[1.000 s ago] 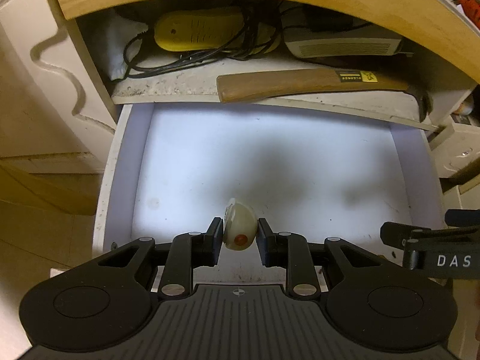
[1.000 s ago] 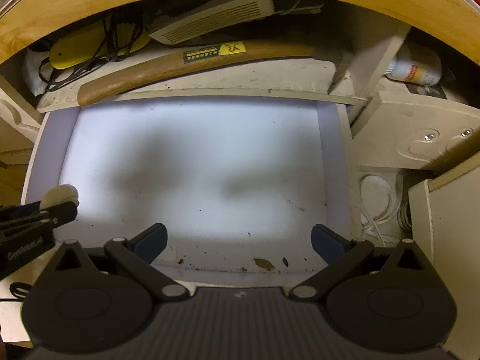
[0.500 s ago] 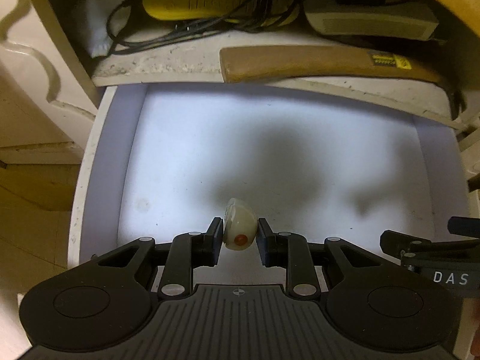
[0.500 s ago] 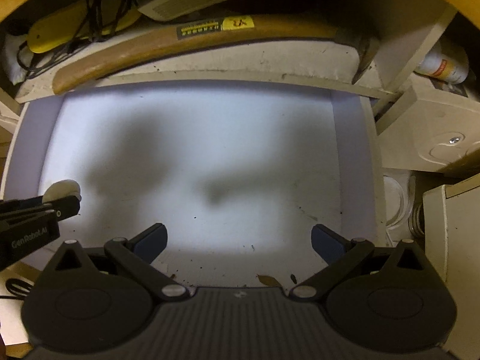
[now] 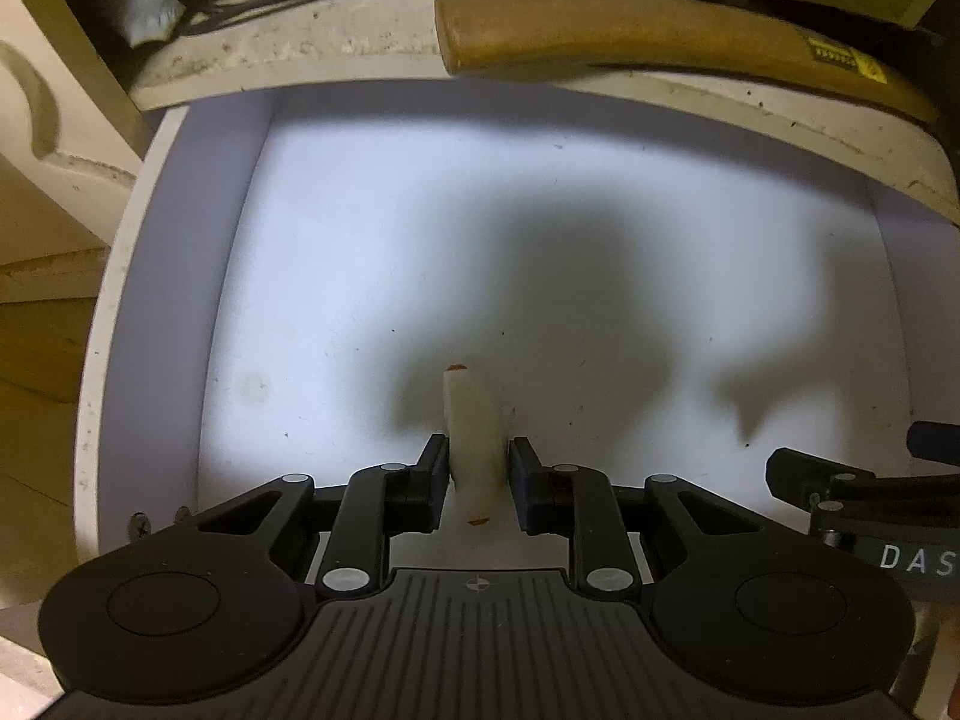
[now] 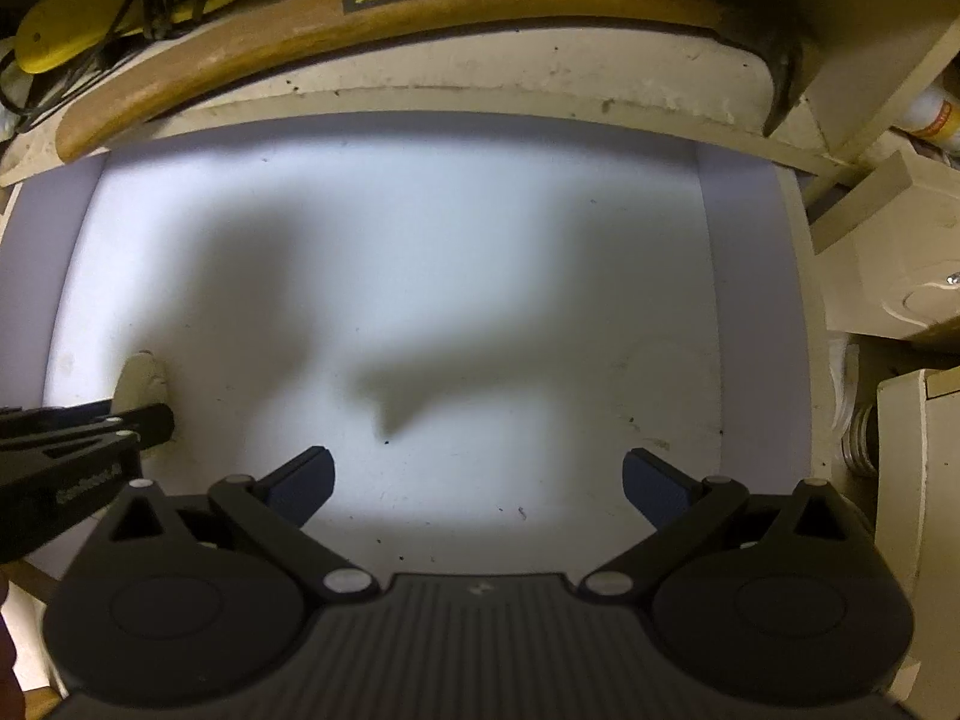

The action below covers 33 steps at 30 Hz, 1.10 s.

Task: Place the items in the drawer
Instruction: 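Open the left gripper to release the white object on the drawer floor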

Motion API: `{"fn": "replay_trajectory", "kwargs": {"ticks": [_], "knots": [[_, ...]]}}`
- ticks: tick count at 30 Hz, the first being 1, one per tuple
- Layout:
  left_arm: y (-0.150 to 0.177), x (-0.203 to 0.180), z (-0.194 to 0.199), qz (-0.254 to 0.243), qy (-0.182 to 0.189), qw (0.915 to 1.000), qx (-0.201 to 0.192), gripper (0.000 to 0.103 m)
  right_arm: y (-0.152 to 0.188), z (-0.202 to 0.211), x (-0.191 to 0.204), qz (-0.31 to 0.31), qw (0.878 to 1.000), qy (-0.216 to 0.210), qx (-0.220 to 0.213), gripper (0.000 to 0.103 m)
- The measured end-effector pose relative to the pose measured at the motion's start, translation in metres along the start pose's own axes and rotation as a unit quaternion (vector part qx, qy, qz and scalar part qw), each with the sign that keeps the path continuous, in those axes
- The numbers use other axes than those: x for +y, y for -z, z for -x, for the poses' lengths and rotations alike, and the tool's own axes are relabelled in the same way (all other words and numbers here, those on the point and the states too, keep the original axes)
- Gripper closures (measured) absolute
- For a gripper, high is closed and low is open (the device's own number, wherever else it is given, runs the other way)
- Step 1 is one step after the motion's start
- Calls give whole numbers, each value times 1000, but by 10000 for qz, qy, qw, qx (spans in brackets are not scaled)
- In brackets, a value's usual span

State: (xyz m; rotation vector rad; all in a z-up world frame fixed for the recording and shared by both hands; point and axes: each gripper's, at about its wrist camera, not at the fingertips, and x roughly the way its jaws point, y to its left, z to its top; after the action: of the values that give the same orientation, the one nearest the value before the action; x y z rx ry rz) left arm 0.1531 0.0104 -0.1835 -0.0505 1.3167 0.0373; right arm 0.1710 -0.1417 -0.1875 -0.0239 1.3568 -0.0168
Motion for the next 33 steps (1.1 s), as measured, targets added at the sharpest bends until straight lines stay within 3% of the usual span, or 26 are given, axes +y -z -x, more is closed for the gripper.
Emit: {"fn": "replay_trajectory", "kwargs": {"ticks": [13,16,21,22,26,27,33], "knots": [[1,-2,-3,-54,-47,10000,-55,82,-1,-5,-1,-42,9999,45,89,1],[2,-5,-4,-112,-73,9999,-82,78,-1,-5,-2,-60,9999,48,90,1],[5,-7,1,-126,-231,9994,-204,28,-1,-2,-3,-103,9999,52,90,1],[4,-8,2,-146,-272,9993,-228,23,-1,-2,-4,-120,9999,51,88,1],[1,-2,6,-155,-414,9989,-160,16,-1,3,-10,-202,9998,48,77,1],[0,-1,8,-143,-431,9989,-111,10,-1,4,-11,-222,9997,49,72,1],[2,3,9,9,-387,9993,-9,10,-2,8,-10,-261,9996,29,41,1]]}}
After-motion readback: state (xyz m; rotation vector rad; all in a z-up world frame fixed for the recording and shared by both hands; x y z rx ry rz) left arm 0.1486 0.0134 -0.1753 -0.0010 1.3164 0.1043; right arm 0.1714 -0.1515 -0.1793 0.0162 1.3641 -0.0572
